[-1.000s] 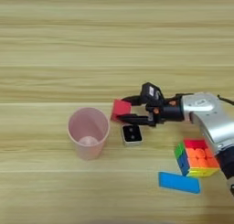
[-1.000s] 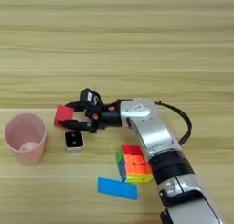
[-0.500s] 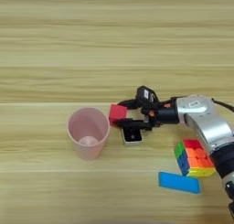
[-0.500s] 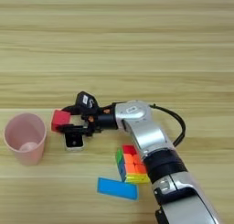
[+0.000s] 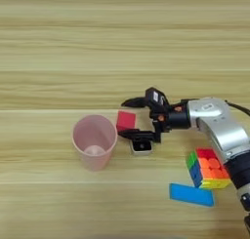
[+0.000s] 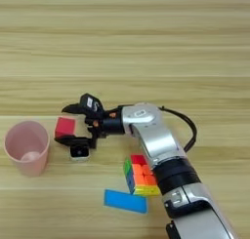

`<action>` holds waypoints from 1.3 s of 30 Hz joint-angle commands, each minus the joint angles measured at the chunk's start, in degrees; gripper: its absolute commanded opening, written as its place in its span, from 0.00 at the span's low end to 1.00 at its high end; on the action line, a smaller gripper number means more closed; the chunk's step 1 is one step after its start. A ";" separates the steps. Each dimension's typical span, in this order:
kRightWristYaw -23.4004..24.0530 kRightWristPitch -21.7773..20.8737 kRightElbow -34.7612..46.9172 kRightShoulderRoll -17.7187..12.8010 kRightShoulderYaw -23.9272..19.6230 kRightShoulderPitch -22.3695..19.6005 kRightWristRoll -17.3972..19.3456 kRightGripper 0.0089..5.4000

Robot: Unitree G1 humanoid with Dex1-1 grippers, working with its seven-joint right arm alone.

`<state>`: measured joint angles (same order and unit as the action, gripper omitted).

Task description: Move the objects on the table

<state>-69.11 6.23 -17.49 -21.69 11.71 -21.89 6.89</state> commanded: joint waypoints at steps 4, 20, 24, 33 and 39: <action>2.66 0.57 5.96 -0.90 -3.48 -5.36 2.86 0.99; 0.17 -1.80 13.19 -7.16 -15.17 -6.56 12.79 0.99; -1.19 -2.33 13.73 -9.15 -18.16 -5.88 15.51 0.99; -13.38 -6.74 14.68 -15.84 -24.23 1.04 22.27 0.99; -20.65 -6.67 9.37 -21.03 -27.42 2.69 24.48 0.99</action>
<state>-89.57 0.46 -7.70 -38.58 -13.38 -16.46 29.77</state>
